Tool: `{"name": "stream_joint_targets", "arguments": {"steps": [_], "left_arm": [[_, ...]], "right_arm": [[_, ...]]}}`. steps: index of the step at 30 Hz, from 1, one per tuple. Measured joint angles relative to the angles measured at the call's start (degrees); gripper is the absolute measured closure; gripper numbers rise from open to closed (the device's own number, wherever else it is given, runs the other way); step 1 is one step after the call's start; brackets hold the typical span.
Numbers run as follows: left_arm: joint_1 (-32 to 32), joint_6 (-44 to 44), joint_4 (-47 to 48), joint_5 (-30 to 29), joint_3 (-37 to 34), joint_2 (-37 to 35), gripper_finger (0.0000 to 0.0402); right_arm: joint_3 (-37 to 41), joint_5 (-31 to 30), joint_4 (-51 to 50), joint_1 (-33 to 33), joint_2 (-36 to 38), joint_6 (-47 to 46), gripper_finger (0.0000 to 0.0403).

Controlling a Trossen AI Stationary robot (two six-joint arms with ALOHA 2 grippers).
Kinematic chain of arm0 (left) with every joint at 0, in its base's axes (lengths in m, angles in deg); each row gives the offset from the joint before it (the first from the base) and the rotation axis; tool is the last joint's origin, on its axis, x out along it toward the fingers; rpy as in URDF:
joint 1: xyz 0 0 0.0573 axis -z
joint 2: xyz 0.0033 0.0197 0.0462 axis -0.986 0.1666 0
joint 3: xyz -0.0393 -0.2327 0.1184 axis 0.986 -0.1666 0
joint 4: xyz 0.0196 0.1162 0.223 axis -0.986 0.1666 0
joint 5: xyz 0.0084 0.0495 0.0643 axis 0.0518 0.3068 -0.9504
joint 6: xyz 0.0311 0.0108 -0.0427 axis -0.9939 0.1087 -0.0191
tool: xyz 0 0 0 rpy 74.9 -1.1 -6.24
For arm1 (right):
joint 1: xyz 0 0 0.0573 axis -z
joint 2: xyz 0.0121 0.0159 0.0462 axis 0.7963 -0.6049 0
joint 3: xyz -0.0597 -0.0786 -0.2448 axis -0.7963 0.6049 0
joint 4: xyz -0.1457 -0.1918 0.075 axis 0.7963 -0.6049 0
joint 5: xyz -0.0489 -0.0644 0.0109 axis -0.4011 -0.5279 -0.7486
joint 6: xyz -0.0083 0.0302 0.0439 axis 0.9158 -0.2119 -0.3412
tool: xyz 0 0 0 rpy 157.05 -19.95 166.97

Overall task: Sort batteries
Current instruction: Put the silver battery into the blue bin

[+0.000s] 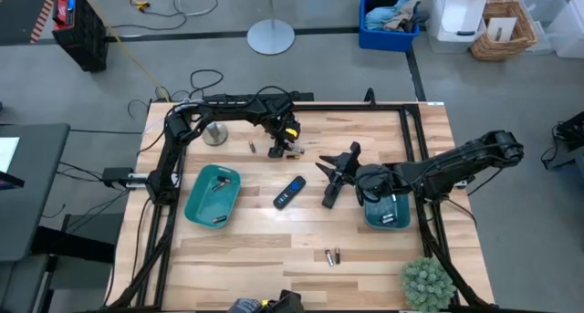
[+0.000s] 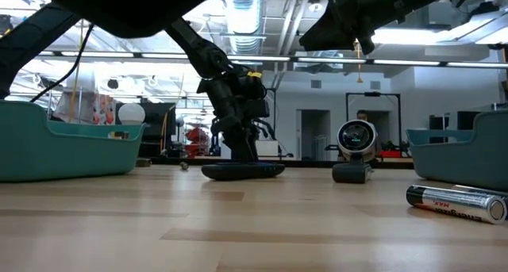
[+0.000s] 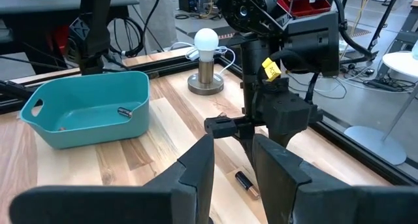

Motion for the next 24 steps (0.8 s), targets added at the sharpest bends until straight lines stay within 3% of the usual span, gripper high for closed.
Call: {"name": "stream_joint_targets", "arguments": {"steps": [6,24], "left_arm": [[0.0,1.1,-0.4,-0.4,0.0,0.0,0.0265],[0.8,1.4,-0.2,-3.1,0.0,0.0,0.0246]], "right_arm": [[0.0,0.0,0.0,0.0,0.0,0.1,0.0280],[0.0,0.0,0.1,0.1,0.0,-0.1,0.0280]]}}
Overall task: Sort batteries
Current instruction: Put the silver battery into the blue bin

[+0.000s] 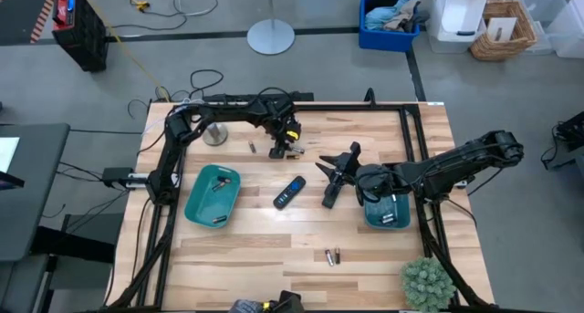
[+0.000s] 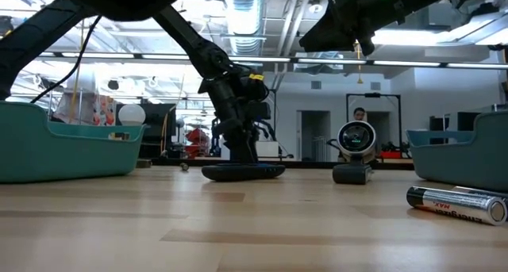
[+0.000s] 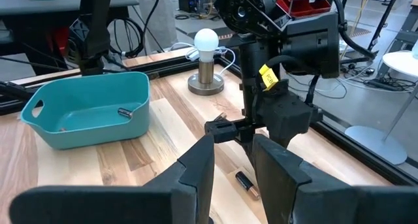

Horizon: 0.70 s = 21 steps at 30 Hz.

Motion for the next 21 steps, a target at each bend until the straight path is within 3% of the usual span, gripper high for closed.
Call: {"name": "stream_joint_targets", "arguments": {"steps": [21], "left_arm": [[-0.2,-1.4,0.5,1.3,0.0,0.0,0.0246]], "right_arm": [[-4.1,14.3,-12.3,11.3,-0.2,-3.9,0.0244]]}}
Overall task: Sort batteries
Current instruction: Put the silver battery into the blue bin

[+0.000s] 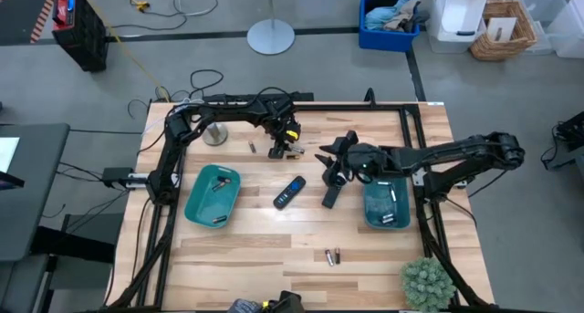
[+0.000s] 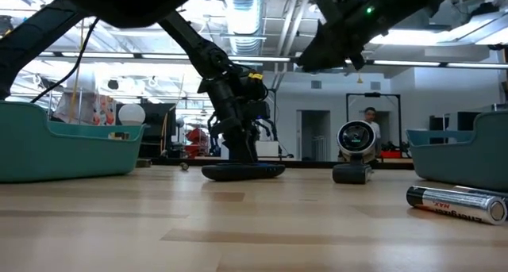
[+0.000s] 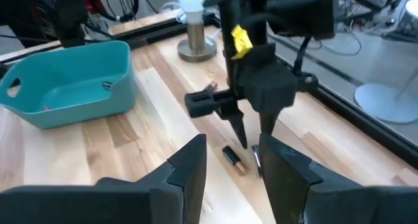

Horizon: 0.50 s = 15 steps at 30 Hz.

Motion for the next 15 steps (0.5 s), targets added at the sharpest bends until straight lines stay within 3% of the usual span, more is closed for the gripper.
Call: {"name": "stream_joint_targets", "arguments": {"steps": [6,15], "left_arm": [[0.0,0.0,0.0,0.1,0.0,0.0,0.0246],[0.0,-0.9,-2.1,1.8,0.0,0.0,0.0246]], "right_arm": [[-1.2,5.8,-1.6,5.0,-6.1,0.1,0.0243],[-6.1,7.0,-3.0,7.4,-15.1,4.4,0.0243]]}}
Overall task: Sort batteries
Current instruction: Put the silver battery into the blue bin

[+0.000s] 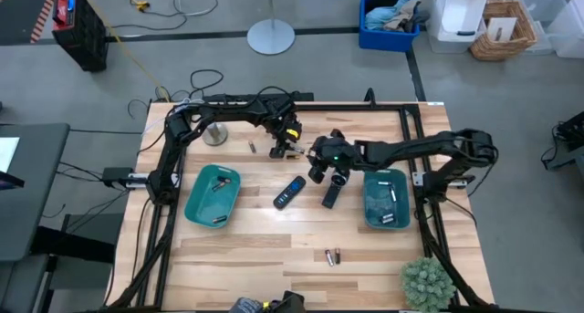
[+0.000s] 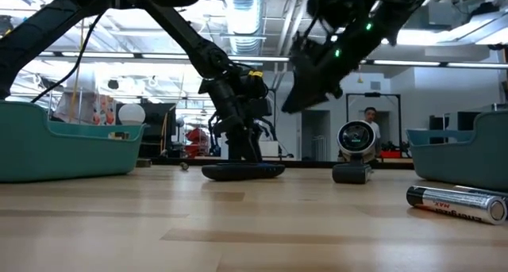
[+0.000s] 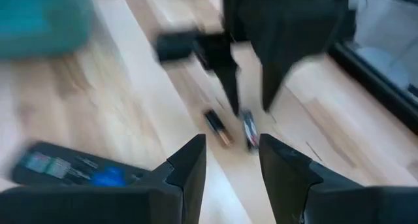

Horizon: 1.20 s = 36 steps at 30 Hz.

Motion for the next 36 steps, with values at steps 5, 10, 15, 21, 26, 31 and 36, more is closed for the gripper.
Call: {"name": "stream_joint_targets", "arguments": {"steps": [5,10,15,21,26,31,36], "left_arm": [[0.0,0.0,-0.1,0.1,0.0,0.0,0.0246],[0.0,0.0,-0.1,0.4,0.0,0.0,0.0246],[0.0,0.1,-0.1,1.0,0.0,0.0,0.0246],[0.0,0.2,-0.1,1.0,0.0,0.0,0.0246],[0.0,0.3,-0.1,1.0,0.0,0.0,0.0246],[0.0,0.3,-0.1,1.0,0.0,0.0,0.0246],[0.0,0.4,-0.1,1.0,0.0,0.0,0.0246]], "right_arm": [[-3.2,2.6,-3.6,2.0,-4.7,2.1,0.0243],[-6.0,2.8,-5.8,2.6,-8.8,3.9,0.0243],[-8.5,4.0,-8.2,4.2,-12.9,5.7,0.0243],[-10.6,4.2,-8.8,6.3,-17.4,5.8,0.0243],[-12.2,4.2,-8.9,7.6,-20.6,5.5,0.0243],[-12.7,4.2,-8.5,8.3,-22.9,4.2,0.0243],[-12.7,4.2,-7.5,8.9,-23.1,3.6,0.0243]]}}
